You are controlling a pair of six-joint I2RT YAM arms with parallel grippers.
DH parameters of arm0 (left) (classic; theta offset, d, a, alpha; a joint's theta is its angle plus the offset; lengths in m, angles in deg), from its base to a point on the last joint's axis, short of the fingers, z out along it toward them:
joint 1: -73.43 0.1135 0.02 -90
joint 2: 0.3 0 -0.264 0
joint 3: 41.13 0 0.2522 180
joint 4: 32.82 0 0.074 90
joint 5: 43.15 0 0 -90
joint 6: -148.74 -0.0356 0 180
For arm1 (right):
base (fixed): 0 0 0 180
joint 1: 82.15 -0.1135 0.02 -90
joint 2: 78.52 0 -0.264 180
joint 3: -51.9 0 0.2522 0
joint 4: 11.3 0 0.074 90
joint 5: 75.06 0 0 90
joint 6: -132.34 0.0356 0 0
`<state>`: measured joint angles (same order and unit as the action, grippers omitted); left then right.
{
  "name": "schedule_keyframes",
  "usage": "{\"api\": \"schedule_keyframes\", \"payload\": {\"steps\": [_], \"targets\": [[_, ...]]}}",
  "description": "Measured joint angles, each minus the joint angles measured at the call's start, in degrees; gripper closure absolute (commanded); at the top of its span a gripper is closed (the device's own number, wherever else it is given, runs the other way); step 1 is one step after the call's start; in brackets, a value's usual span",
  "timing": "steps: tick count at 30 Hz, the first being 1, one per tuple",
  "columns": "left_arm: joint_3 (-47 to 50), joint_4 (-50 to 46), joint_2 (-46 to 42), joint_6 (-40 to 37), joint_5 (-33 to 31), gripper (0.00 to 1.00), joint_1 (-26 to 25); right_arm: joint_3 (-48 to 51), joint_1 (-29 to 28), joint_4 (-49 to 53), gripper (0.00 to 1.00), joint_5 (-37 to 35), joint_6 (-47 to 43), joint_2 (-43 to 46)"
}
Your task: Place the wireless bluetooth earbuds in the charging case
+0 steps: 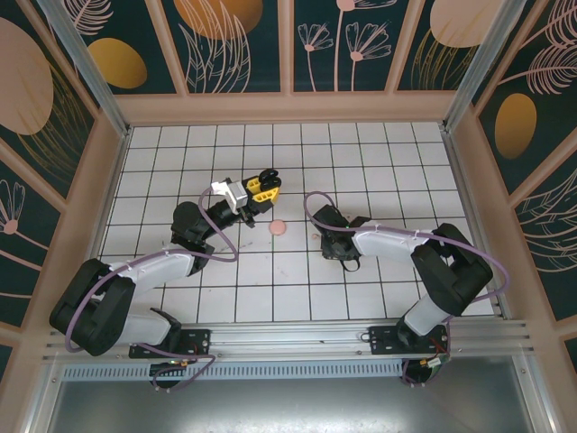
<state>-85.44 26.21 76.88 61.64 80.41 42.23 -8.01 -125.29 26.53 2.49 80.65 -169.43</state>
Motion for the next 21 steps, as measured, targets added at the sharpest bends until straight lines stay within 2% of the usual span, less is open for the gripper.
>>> {"api": "schedule_keyframes", "payload": {"steps": [21], "targets": [[0.0, -0.37, 0.0, 0.33, 0.0, 1.0, 0.0, 1.2, -0.11, 0.37, 0.71, 0.07, 1.05, 1.27]]}}
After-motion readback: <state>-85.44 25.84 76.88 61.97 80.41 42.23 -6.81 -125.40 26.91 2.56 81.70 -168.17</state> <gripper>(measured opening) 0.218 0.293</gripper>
